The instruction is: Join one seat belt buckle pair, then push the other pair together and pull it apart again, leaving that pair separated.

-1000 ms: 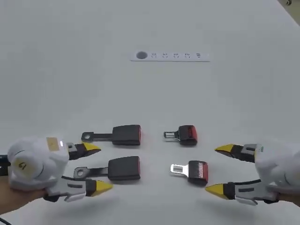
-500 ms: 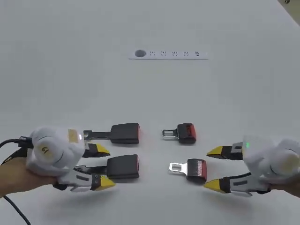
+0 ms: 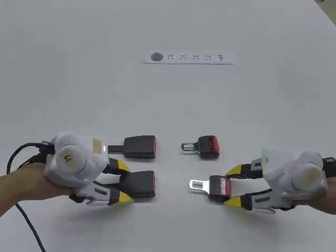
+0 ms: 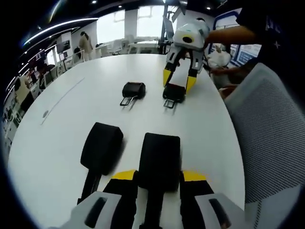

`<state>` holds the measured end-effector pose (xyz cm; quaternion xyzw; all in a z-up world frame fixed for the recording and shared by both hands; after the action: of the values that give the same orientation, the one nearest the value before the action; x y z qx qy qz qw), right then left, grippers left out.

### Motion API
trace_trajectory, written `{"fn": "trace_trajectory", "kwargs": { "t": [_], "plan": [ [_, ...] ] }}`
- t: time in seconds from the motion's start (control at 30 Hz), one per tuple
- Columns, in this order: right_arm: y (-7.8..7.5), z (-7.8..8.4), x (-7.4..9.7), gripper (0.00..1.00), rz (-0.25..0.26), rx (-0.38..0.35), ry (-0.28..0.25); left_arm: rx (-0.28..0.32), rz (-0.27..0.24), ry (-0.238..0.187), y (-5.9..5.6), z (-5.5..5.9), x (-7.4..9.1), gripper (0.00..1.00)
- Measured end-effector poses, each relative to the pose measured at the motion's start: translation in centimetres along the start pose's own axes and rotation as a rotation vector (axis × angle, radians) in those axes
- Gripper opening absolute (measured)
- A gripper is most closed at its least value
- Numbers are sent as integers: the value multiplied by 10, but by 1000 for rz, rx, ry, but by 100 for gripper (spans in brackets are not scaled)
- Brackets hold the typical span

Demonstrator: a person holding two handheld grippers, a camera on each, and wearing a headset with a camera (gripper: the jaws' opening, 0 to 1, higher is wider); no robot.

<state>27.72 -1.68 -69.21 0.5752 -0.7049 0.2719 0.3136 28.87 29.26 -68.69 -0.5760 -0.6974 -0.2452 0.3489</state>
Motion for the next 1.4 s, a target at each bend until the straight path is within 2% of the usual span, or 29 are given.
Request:
{"fn": "trace_trajectory", "kwargs": {
  "t": [0.33,0.87,1.4],
  "plan": [
    [0,-1,0,30,-16,26,3,-43,30,25,2,3,-3,32],
    [-4,-7,-1,30,-67,103,37,-111,67,69,4,2,-5,32],
    [-11,-16,-7,30,-91,131,50,-110,72,84,7,2,-6,32]
  ]
}}
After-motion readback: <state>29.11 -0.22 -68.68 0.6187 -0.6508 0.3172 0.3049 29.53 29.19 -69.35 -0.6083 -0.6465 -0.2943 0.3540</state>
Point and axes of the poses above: the centre of the closed fingertips' face, and the gripper's own axes: x roughly backward along the fingers, y roughly to its left, z roughly out of its underside, the point moved 10 cm from there along x, roughly backward along the fingers
